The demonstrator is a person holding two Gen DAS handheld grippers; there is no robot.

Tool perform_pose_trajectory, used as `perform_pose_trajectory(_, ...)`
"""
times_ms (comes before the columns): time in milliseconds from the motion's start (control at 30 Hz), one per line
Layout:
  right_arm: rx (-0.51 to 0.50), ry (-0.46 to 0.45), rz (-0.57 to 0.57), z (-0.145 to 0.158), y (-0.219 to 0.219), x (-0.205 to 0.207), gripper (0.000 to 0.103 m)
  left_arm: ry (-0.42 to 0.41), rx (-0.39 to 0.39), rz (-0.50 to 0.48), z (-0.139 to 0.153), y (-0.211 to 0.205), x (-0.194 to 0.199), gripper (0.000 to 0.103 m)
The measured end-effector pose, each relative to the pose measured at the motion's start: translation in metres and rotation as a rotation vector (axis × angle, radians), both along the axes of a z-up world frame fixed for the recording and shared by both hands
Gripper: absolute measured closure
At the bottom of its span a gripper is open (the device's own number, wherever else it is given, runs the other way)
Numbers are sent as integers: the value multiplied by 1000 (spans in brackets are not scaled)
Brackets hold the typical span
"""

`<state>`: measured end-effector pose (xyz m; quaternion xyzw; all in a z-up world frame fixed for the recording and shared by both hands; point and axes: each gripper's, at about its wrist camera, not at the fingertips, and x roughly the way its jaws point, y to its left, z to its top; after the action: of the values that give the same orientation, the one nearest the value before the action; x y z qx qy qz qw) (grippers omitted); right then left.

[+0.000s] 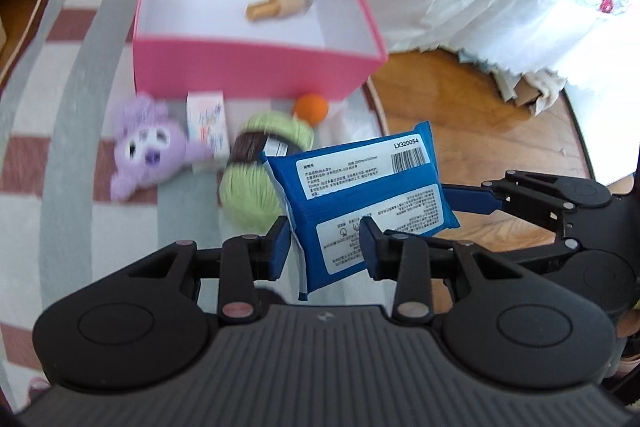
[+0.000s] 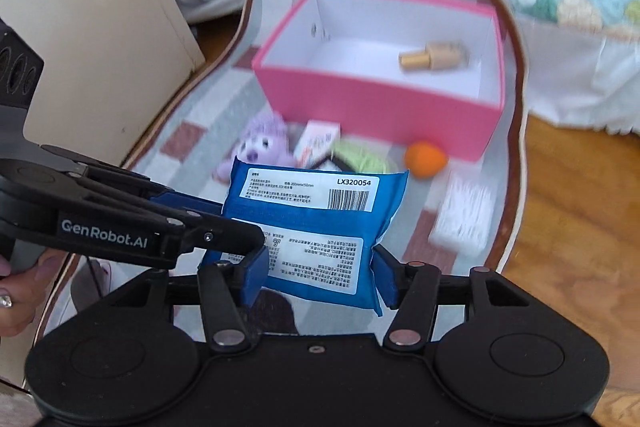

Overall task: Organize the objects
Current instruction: 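Carry the wipes pack into the pink box and release it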

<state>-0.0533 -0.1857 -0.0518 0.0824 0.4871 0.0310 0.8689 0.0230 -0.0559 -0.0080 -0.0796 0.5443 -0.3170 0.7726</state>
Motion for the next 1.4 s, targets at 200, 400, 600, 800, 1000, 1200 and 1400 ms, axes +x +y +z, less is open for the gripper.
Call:
perform_pose_trajectory(200, -35, -84, 0, 36, -8, 19, 37, -67, -34, 3, 37, -5, 35, 68)
perform_pose_trajectory(400, -56, -132, -21, 52, -23, 61, 37, -125, -27, 36, 39, -24, 86, 68)
perform_pose_trajectory(600, -71, -146, -63, 43, -42, 110, 38, -122, -1, 48, 9, -50, 150, 68)
perform_pose_trajectory(800, -98, -56, -118, 13, -70, 160, 58, -48, 37, 28, -40, -75, 198, 68)
perform_pose_trajectory(1000, -175, 40, -133, -25, -73, 187, 67, 13, 57, 56, -81, -90, 217, 68)
perform_pose_trajectory(1200, -272, 95, -120, -49, -69, 204, 67, 66, 65, 72, -104, -98, 230, 68)
perform_pose_trajectory(1400, -307, 136, -128, -64, -71, 215, 67, 117, 73, 82, -121, -105, 238, 68)
